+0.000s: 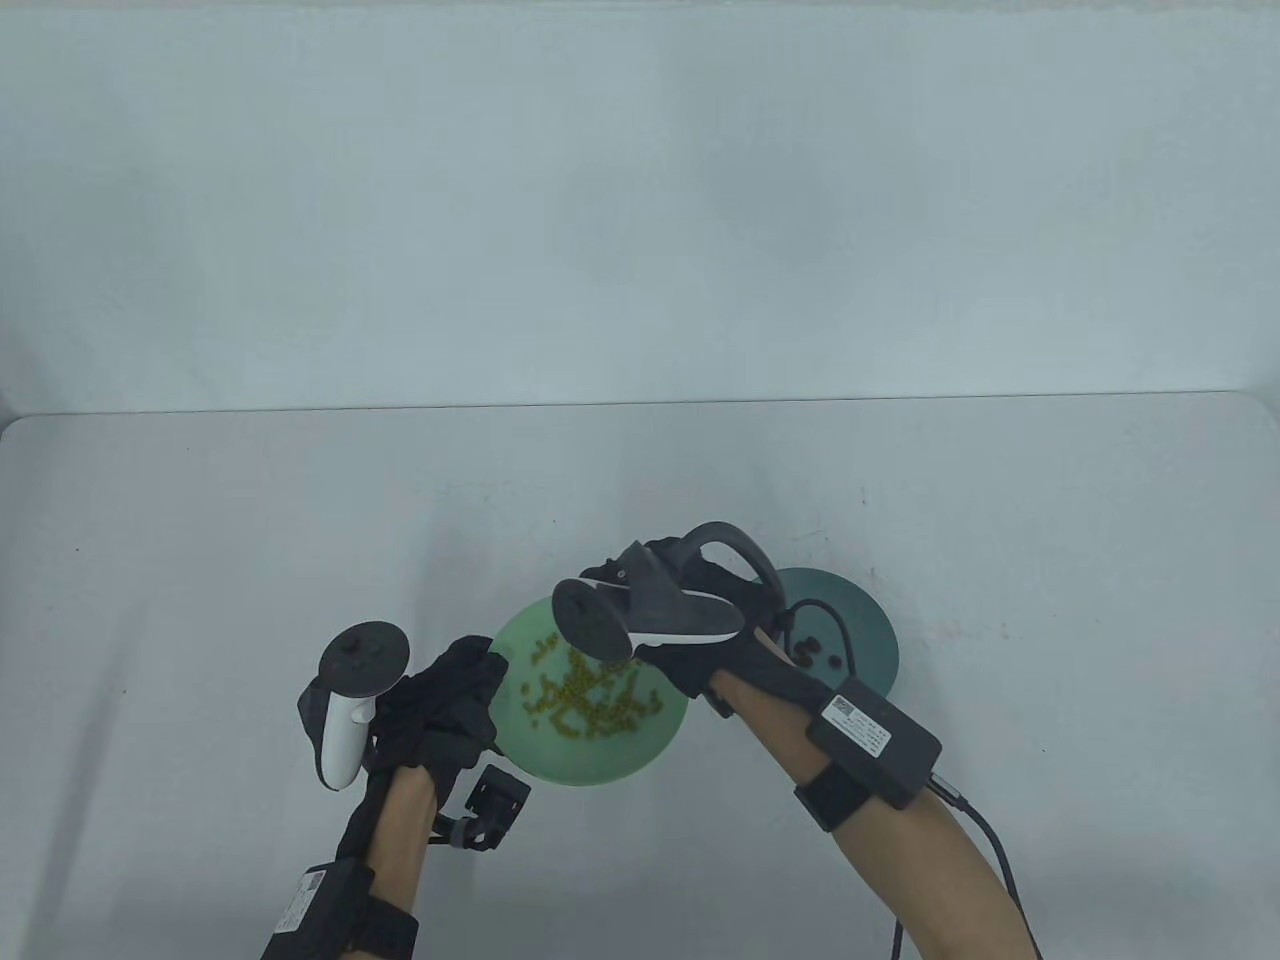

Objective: Pick cranberries with hand pinch into plate

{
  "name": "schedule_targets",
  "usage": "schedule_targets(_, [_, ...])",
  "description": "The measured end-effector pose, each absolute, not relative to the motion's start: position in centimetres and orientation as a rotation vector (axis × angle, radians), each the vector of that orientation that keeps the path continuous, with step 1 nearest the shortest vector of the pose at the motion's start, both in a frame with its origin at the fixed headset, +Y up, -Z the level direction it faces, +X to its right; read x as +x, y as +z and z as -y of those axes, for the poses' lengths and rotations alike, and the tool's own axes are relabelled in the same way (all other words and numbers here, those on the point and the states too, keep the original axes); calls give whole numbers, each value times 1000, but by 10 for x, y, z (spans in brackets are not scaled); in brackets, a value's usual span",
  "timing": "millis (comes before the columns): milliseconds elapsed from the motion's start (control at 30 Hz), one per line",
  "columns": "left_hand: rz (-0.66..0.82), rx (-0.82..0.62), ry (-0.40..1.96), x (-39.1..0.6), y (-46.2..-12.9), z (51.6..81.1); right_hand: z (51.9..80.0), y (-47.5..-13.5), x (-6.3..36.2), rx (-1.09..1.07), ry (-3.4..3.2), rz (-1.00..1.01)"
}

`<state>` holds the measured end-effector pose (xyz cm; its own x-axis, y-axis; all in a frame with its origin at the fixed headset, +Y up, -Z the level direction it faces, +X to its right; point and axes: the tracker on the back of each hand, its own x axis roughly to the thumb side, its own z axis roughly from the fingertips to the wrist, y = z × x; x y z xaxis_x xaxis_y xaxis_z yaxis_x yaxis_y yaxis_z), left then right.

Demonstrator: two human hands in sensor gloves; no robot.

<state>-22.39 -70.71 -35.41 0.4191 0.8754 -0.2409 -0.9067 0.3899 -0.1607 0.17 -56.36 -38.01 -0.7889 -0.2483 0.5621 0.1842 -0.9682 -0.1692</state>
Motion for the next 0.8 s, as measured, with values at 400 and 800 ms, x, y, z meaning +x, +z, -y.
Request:
schedule_targets(400, [-131, -284, 1137, -224, -354, 707, 590, -422, 96, -513, -2852, -34])
schedule_targets(800, [-133, -280, 1144, -226, -354, 706, 654, -452, 136, -294, -2901, 179])
